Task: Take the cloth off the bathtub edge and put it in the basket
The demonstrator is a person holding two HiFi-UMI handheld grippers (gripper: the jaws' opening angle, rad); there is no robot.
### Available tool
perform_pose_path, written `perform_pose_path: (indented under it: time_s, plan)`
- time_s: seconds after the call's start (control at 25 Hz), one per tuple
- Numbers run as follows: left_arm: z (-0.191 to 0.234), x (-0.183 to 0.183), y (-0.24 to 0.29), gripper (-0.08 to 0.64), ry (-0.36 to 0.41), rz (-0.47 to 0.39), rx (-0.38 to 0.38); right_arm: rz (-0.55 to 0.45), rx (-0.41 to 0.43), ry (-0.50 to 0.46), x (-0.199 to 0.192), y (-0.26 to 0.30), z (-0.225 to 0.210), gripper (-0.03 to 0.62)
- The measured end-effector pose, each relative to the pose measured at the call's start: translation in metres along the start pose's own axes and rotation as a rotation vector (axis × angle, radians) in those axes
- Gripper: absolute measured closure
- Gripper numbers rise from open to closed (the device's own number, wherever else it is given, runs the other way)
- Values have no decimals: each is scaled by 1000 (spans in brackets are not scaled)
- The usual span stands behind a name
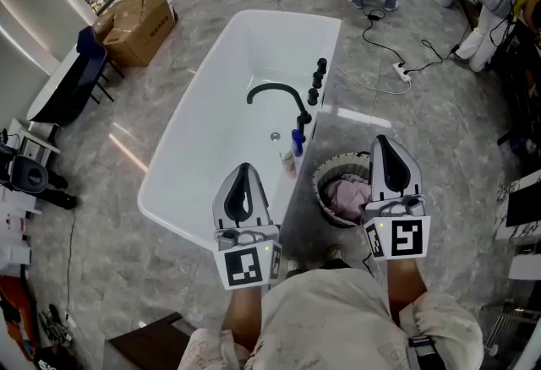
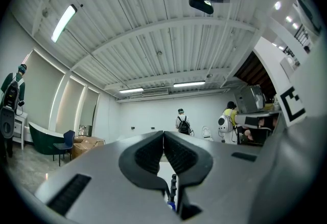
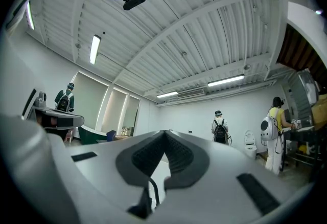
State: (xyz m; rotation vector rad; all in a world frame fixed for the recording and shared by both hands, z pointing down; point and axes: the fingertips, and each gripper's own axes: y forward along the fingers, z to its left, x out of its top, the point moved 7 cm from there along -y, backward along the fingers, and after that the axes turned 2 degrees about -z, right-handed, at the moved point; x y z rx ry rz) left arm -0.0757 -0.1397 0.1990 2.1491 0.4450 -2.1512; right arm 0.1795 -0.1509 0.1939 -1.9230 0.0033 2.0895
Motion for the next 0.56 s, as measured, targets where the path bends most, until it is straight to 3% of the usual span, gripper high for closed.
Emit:
perform_pose_path:
  time_s: [0.56]
  plan:
    - [-13,-3,1,557,-17,-1,-20,5,-11,-4,1,-11,-9,603]
